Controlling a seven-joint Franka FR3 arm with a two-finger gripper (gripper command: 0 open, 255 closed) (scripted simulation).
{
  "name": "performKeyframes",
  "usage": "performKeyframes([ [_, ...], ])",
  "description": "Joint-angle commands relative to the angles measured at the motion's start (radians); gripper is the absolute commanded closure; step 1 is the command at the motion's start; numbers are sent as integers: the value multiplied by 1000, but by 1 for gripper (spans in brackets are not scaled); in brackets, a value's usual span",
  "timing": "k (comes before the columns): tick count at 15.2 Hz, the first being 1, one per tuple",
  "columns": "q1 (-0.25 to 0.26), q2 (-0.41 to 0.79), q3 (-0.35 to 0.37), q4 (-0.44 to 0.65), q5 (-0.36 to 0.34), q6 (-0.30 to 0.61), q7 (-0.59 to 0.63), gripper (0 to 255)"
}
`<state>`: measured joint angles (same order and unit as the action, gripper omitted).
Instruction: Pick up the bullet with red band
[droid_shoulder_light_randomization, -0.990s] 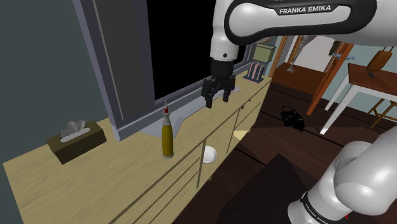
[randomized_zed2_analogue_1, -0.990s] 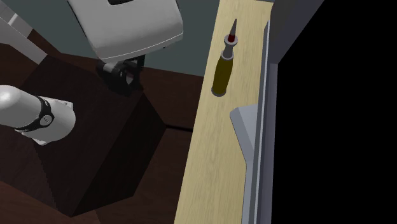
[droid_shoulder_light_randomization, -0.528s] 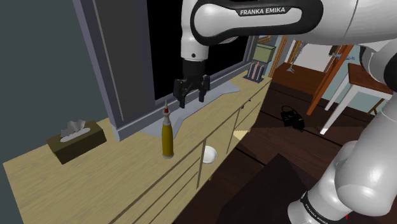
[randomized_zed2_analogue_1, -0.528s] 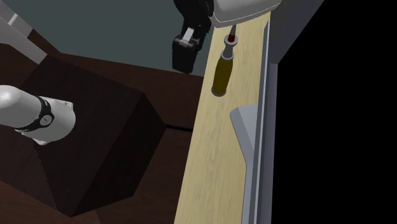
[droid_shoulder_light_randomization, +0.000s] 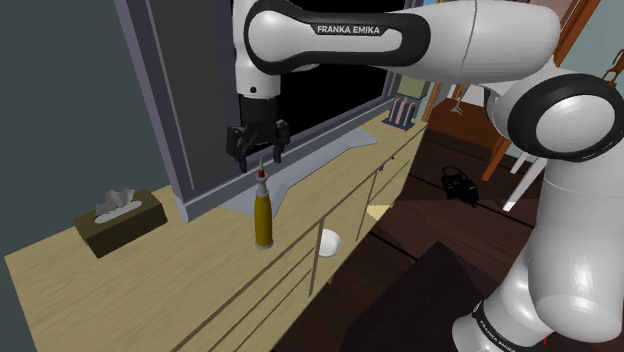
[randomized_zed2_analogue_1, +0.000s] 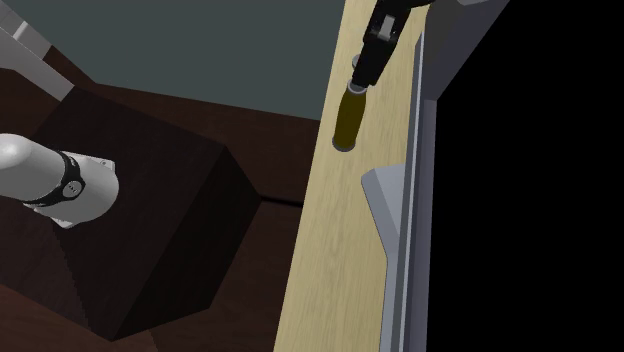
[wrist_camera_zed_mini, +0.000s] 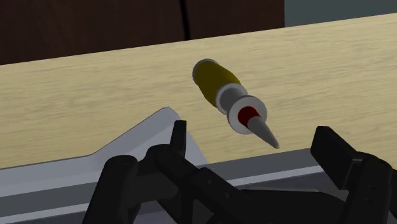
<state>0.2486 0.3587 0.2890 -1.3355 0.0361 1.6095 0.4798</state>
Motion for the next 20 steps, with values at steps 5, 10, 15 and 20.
performKeyframes([
  [5, 3, 14, 0, -58, -3, 73, 0, 0],
  [10, 2, 16, -1, -76, -3, 92, -2, 255],
  [15, 3, 15, -1, -75, -3, 90, -1, 255],
  [20, 4, 14, 0, -52, -3, 67, 1, 255],
])
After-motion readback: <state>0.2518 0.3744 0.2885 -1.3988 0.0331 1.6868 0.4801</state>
